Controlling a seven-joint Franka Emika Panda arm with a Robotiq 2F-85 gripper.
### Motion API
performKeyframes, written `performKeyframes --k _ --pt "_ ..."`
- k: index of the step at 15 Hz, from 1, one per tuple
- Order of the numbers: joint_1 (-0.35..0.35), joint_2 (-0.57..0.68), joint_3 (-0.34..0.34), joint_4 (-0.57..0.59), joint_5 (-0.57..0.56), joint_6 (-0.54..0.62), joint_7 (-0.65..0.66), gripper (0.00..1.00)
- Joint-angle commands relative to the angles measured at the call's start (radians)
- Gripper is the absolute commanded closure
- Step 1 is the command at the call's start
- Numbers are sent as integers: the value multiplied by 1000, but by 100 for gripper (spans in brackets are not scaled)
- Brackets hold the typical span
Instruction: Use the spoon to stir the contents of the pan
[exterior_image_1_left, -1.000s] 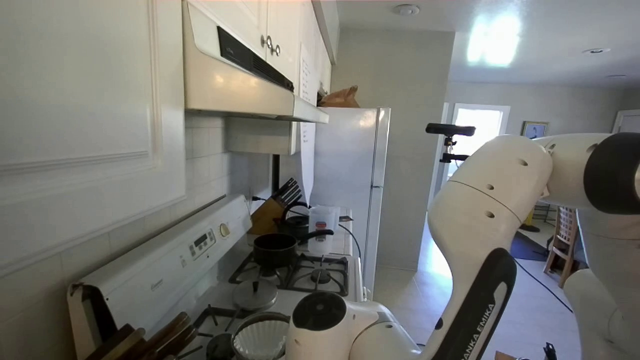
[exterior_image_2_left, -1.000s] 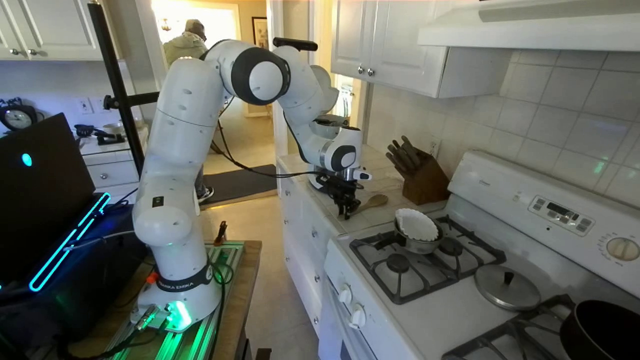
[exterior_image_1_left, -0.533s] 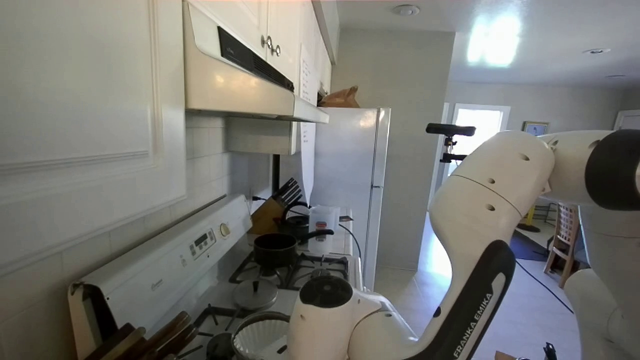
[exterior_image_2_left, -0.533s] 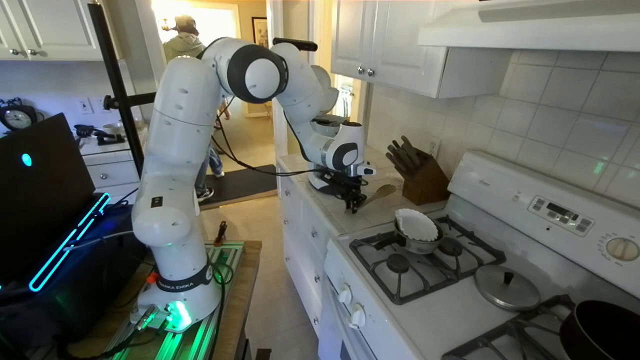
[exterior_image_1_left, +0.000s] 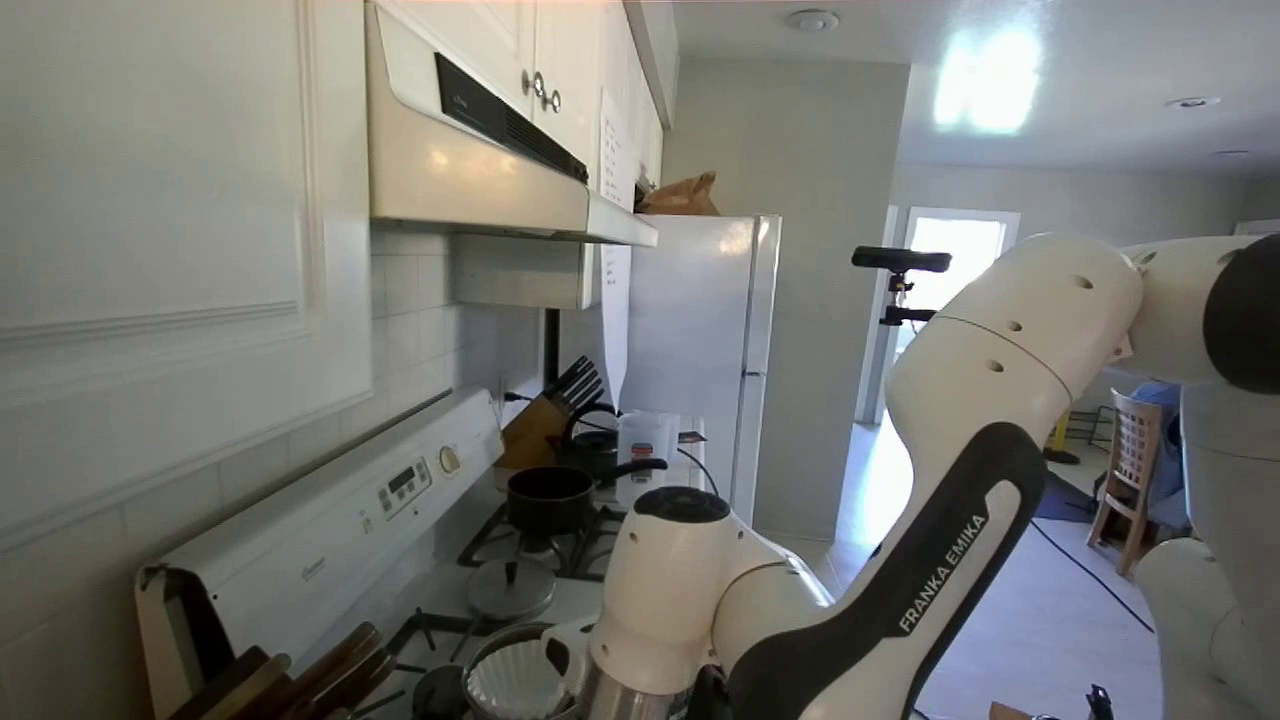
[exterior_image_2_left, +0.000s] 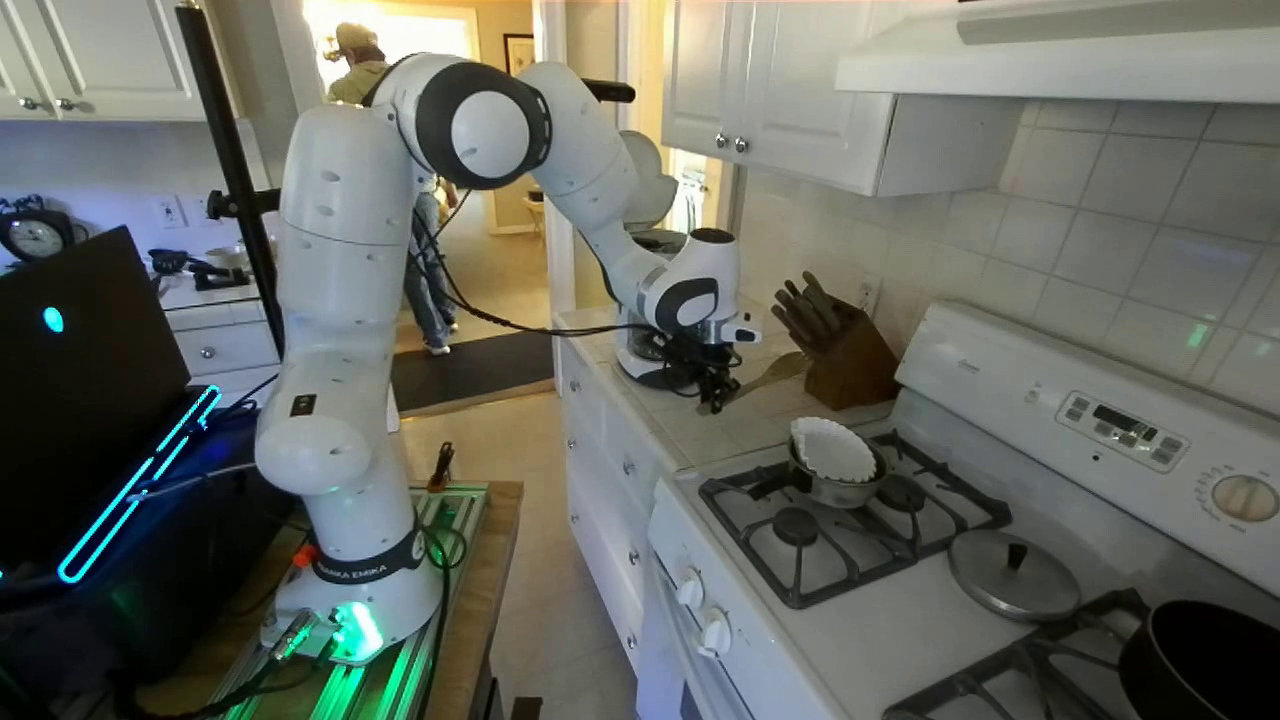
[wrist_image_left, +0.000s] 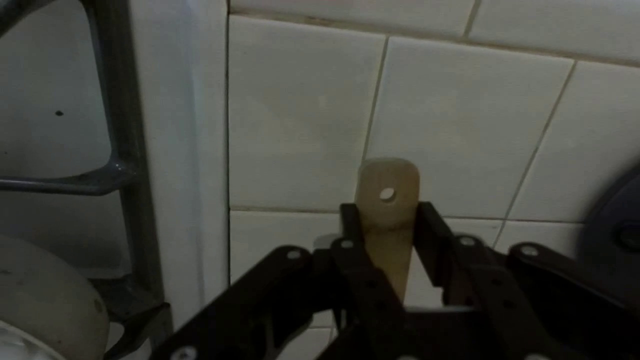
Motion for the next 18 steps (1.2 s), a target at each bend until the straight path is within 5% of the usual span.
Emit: performKeyframes --k 1,18 --pt "-49 -65 22 -63 107 43 -47 92" --pt "-97 -309 -73 -229 112 278 74 92"
